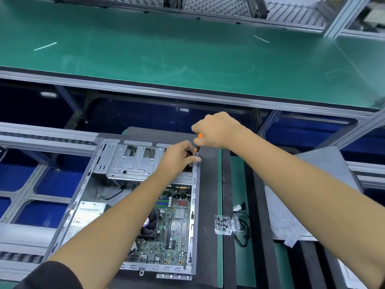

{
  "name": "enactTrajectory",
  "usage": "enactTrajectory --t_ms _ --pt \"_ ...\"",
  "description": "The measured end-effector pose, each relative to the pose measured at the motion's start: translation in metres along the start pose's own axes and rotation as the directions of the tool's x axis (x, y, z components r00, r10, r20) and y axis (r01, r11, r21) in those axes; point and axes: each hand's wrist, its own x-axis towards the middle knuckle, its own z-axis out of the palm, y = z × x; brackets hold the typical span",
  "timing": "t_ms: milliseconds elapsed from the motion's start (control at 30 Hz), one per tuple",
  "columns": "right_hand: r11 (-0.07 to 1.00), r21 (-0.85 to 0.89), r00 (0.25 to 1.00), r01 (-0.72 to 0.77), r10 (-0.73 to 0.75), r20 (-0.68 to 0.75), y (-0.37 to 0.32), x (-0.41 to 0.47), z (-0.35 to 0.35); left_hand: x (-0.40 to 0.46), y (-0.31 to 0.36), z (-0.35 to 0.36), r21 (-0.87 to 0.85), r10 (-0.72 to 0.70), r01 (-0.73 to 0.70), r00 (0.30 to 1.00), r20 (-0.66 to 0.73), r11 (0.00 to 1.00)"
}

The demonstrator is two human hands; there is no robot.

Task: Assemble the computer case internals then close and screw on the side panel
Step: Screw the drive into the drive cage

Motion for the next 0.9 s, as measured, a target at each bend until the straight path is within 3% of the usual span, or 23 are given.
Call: enactTrajectory --t_ms 133,233,367,533,667,900 --pt "0.998 -0.049 0.998 -0.036 0.033 -0.061 -0.006 0.0 0.007 0.005 -0.002 0.005 -0.066 -0.032 0.03 0.999 -0.016 0.997" --pt "0.997 0.039 0.995 0.068 -0.065 -0.074 -0.008 0.001 0.009 0.005 -0.006 0.004 -0.1 -0.018 0.016 1.0 -0.025 0.995" --pt "0.986 0.021 0.984 0.166 -0.165 -0.065 -0.009 0.005 0.005 0.004 -0.011 -0.003 -0.041 0.011 -0.011 1.0 -0.006 0.999" --pt "0.998 0.004 0.998 0.06 -0.06 0.006 -0.011 0.014 0.001 0.008 -0.01 -0.014 -0.014 0.003 -0.002 0.998 0.067 1.0" --pt "0.999 -0.044 1.0 -0.017 0.018 0.013 -0.013 0.019 0.0 0.008 -0.006 -0.015 0.011 0.055 -0.055 0.997 0.05 0.998" --pt "0.981 -0.014 0.98 0.192 -0.192 -0.046 -0.015 0.018 -0.002 0.012 -0.005 -0.018 -0.008 -0.003 0.003 0.997 0.082 1.0"
